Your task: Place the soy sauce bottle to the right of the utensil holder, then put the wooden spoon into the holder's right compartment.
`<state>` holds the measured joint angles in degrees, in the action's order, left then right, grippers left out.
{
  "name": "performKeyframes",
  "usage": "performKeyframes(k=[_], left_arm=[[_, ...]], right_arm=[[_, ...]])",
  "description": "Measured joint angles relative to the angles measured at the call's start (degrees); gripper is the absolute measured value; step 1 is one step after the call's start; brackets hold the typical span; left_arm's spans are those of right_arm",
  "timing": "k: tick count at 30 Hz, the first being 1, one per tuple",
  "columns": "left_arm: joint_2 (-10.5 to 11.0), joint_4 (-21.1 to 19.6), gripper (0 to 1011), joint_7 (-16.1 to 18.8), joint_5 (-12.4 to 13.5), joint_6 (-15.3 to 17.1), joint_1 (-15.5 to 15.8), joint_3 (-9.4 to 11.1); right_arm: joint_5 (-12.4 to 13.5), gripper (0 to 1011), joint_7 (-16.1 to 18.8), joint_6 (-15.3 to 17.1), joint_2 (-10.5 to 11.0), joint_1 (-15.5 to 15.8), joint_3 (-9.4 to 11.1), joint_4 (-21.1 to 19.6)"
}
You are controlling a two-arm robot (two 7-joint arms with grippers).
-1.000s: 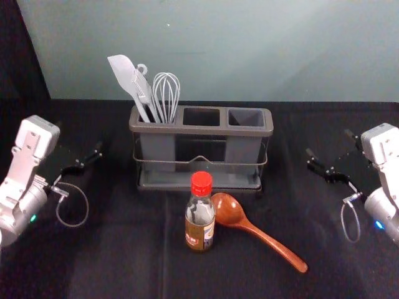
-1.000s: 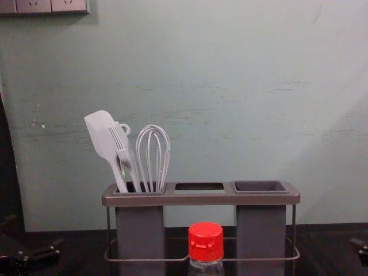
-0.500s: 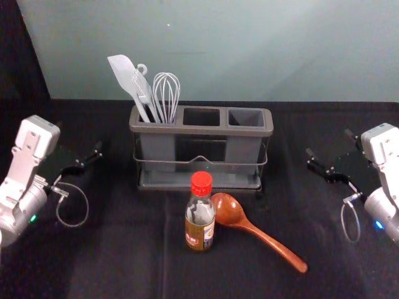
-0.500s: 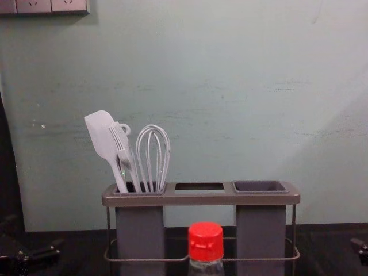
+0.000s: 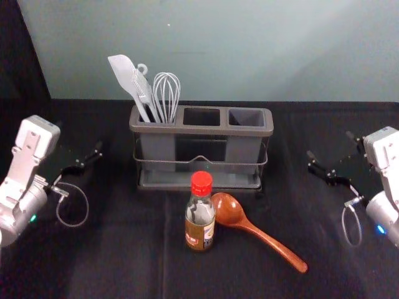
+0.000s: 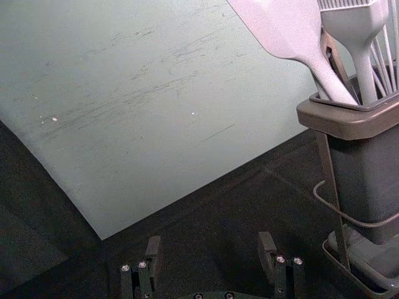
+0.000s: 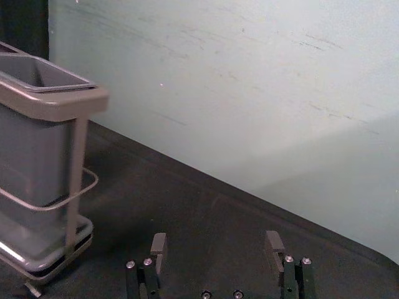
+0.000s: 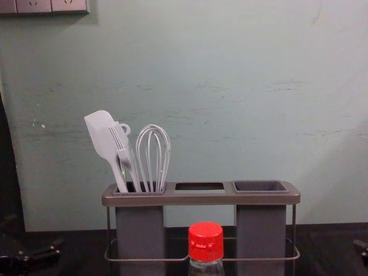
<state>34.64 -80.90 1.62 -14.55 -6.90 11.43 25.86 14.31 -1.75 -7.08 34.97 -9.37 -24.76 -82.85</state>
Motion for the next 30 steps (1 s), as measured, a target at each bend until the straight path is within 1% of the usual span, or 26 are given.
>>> performKeyframes(k=[2, 5, 6, 7, 8, 9, 11, 14, 18, 19, 21, 25, 30], left_arm=[[0.0, 0.0, 1000, 0.0, 0.0, 0.0, 0.0, 0.0], [0.0, 0.0, 1000, 0.0, 0.0, 0.0, 0.0, 0.0], [0.0, 0.0, 1000, 0.0, 0.0, 0.0, 0.0, 0.0], [0.0, 0.0, 1000, 0.0, 0.0, 0.0, 0.0, 0.0], [0.0, 0.0, 1000, 0.0, 0.0, 0.0, 0.0, 0.0], [0.0, 0.0, 1000, 0.0, 0.0, 0.0, 0.0, 0.0], [0.0, 0.0, 1000, 0.0, 0.0, 0.0, 0.0, 0.0], [0.0, 0.0, 1000, 0.0, 0.0, 0.0, 0.0, 0.0], [0.0, 0.0, 1000, 0.0, 0.0, 0.0, 0.0, 0.0], [0.0, 0.0, 1000, 0.0, 0.0, 0.0, 0.0, 0.0], [0.0, 0.0, 1000, 0.0, 0.0, 0.0, 0.0, 0.0], [0.0, 0.0, 1000, 0.0, 0.0, 0.0, 0.0, 0.0], [0.0, 0.0, 1000, 0.0, 0.0, 0.0, 0.0, 0.0]], right_arm=[[-0.1, 1003, -0.3, 0.0, 0.2, 1.0, 0.4, -1.2], [-0.3, 1003, -1.2, -0.1, 1.0, 4.4, 1.5, -4.7], [-0.3, 1003, -1.2, -0.1, 1.0, 4.4, 1.5, -4.7], [-0.3, 1003, -1.4, -0.3, 1.3, 5.9, 1.9, -6.2], [-0.3, 1003, -1.5, -0.4, 1.4, 6.7, 2.0, -6.9], [-0.3, 1003, -1.6, -0.7, 1.8, 8.1, 2.3, -8.4], [-0.4, 1003, -1.7, -1.1, 2.1, 9.7, 2.7, -9.8], [-0.7, 1003, -2.0, -2.2, 2.9, 13.3, 3.4, -13.1], [-0.8, 1003, -2.0, -3.1, 3.3, 16.0, 3.9, -15.5], [-0.7, 1003, -1.8, -3.8, 3.5, 17.1, 4.0, -16.5], [-0.7, 1003, -1.2, -4.4, 3.6, 18.0, 4.0, -17.4], [-0.6, 1003, 1.1, -5.9, 4.0, 20.2, 3.6, -20.0], [-0.2, 1003, 3.7, -6.7, 3.8, 21.2, 2.7, -21.9]])
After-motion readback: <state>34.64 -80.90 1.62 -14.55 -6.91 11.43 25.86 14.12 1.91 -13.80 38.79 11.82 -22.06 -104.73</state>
